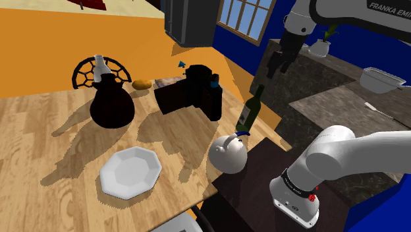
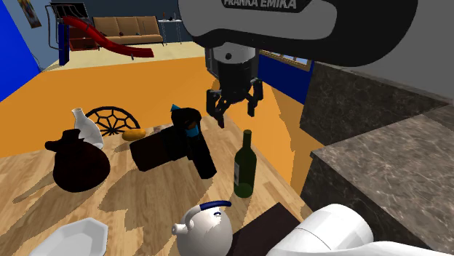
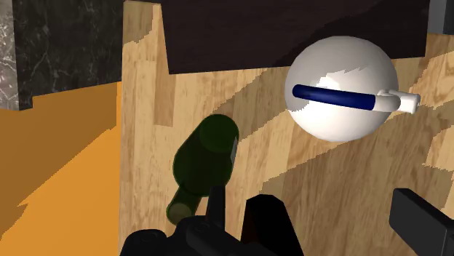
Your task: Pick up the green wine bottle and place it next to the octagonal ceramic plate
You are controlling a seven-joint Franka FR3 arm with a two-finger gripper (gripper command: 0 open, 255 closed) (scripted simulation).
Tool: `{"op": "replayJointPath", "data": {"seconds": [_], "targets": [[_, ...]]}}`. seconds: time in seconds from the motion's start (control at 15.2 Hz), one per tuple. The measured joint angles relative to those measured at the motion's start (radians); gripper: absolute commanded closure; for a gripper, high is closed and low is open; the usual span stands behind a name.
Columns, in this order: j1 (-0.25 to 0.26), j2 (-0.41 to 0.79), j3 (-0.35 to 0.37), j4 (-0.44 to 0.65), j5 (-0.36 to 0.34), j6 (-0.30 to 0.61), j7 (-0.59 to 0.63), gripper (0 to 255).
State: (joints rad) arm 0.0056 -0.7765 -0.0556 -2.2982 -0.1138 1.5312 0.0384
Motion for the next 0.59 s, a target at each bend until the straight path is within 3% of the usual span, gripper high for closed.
{"op": "replayJointPath", "data": {"seconds": [0.13, 0.59], "targets": [[-0.002, 0.004, -0.01, -0.006, -0.004, 0.013, -0.009, 0], [-0.022, 0.082, -0.143, -0.098, -0.045, 0.21, -0.127, 0]]}}
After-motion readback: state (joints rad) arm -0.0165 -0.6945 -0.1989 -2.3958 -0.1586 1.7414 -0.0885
